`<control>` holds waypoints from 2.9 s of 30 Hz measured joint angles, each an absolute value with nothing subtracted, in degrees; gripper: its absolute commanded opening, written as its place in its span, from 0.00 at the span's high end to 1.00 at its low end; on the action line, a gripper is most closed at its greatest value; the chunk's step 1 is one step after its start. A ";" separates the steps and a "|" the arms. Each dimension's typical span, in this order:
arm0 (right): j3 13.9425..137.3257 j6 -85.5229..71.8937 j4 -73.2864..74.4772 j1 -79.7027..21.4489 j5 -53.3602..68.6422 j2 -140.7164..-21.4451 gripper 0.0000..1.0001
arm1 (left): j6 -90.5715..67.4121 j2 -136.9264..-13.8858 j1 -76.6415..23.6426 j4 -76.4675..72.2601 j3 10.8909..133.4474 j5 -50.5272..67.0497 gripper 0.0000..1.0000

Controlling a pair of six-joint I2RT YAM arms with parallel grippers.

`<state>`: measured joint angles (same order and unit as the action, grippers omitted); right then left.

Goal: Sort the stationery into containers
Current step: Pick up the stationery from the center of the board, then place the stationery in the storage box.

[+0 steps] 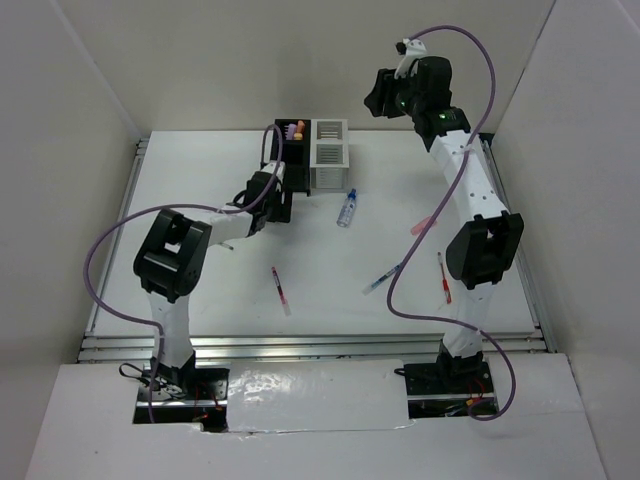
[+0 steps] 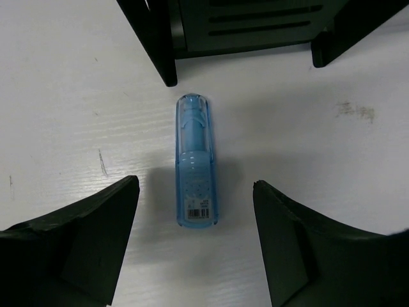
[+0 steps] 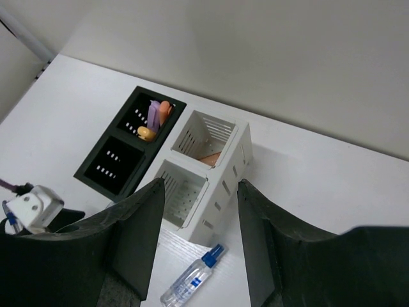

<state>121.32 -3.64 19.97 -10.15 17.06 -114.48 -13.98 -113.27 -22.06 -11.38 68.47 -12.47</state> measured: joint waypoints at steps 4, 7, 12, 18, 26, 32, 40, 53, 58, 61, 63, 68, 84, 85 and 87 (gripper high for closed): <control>121.05 -3.62 20.38 -10.09 17.69 -114.28 0.44 | -14.50 -115.48 -22.06 -8.43 72.16 -13.43 0.22; 121.05 -3.62 20.47 -9.93 17.93 -114.17 0.44 | -15.46 -116.77 -22.06 -5.54 74.59 -13.96 0.29; 120.66 -3.62 20.64 -9.80 18.24 -113.89 0.44 | -17.02 -118.28 -22.06 -1.23 76.88 -14.44 0.36; 120.42 -3.64 20.64 -9.74 18.35 -113.69 0.44 | -18.96 -117.86 -22.61 -0.14 76.44 -14.48 0.52; 116.46 -3.16 20.64 -10.11 19.33 -111.22 0.45 | -21.21 -114.04 -23.03 1.87 72.40 -12.71 0.70; 109.82 1.10 21.78 -10.92 23.27 -105.54 0.45 | -20.05 -99.44 -22.90 1.93 61.32 -6.63 0.80; 92.95 18.33 24.21 -14.04 29.78 -91.05 0.43 | -20.56 -82.50 -14.79 4.08 63.51 17.56 0.90; 75.00 45.95 29.63 -23.86 35.07 -73.60 0.44 | -19.79 -74.30 -16.91 11.25 56.45 36.95 1.00; 90.24 24.08 31.66 -18.92 44.25 -83.94 0.41 | -15.90 -67.00 -20.62 11.14 53.41 31.57 1.00; 93.93 7.57 29.95 -16.03 51.62 -88.82 0.40 | -13.23 -63.05 -23.40 9.78 52.29 27.05 1.00; 92.44 -1.78 29.08 -15.62 55.42 -90.50 0.38 | -11.51 -61.19 -25.15 8.56 51.75 24.56 1.00; 86.65 -19.05 26.02 -18.41 61.80 -92.47 0.27 | -7.38 -59.00 -28.99 7.07 51.20 18.70 1.00; 85.71 -31.70 20.14 -23.46 67.24 -95.04 0.27 | -1.67 -58.96 -36.84 4.40 51.22 9.61 1.00; 85.69 -31.68 20.16 -23.57 67.18 -95.35 0.28 | -1.65 -58.96 -37.06 4.32 51.22 9.41 1.00; 85.69 -31.57 20.16 -23.92 67.05 -95.83 0.30 | -1.63 -58.98 -37.45 4.21 51.24 9.13 1.00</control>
